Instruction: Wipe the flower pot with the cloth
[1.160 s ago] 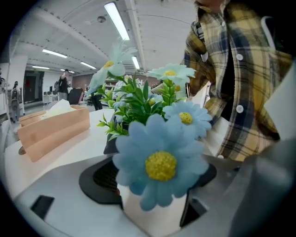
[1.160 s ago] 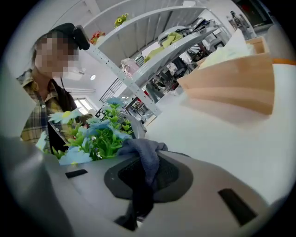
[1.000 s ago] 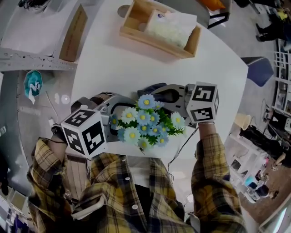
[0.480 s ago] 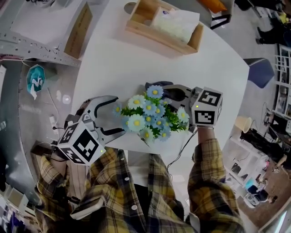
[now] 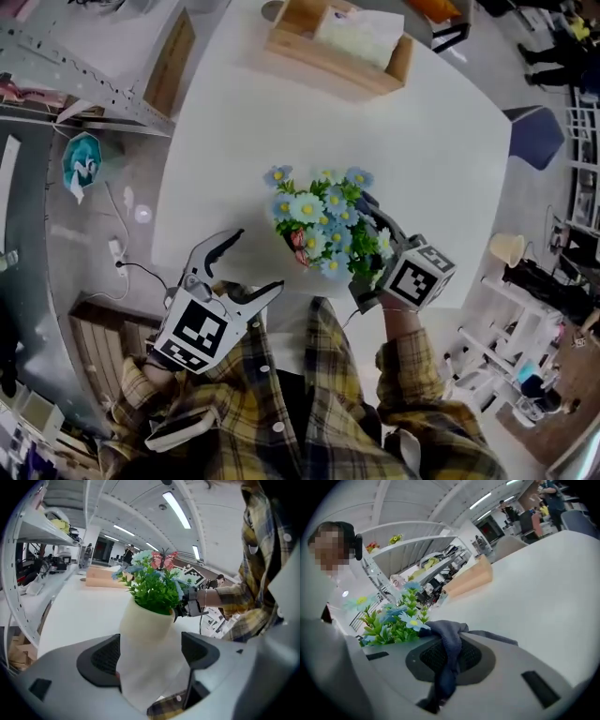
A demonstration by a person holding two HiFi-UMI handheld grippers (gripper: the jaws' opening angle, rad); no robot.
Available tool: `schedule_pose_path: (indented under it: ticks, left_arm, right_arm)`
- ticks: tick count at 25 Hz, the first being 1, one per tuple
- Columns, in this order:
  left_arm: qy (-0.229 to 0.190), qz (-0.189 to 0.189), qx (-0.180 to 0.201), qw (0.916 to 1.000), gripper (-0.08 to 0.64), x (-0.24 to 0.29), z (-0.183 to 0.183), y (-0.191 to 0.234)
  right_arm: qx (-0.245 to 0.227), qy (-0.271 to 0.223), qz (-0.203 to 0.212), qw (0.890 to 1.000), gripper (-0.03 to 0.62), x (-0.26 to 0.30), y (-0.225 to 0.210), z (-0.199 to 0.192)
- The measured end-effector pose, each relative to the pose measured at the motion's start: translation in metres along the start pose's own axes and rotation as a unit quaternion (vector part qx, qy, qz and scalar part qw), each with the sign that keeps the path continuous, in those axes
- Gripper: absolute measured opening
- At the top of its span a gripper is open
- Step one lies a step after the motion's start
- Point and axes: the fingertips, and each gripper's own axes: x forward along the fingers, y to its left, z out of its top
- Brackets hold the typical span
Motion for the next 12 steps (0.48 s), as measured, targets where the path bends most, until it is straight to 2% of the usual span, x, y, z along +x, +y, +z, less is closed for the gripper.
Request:
schedule_pose_path:
  ticks: [3, 7, 9, 12]
  left_arm:
    - [-0.005, 0.005, 0.007, 1.0, 0.396, -0.002, 0.0, -0.009]
    - [-0.008, 0.014, 0.007, 0.9998, 0.397, -0.003, -0.008, -0.016]
    - [-0.015, 0.027, 0.005, 0.9995, 0.405, -0.003, -0.008, -0.014]
    - [-0.024, 0.044, 0.006, 0.9987, 0.417, -0.005, -0.002, -0.007]
  right_arm:
    - [0.043, -0.029, -0.027, 0.998, 0.023, -0.011, 0.007, -0.019]
    - [0.103, -0.042, -0.036, 0.993, 0.023, -0.015, 0.023, -0.044]
    - [0.113, -0.035, -0.03, 0.993, 0.023, -0.014, 0.033, -0.052]
    - [0.105, -0.017, -0.016, 0.994, 0.023, -0.009, 0.045, -0.059]
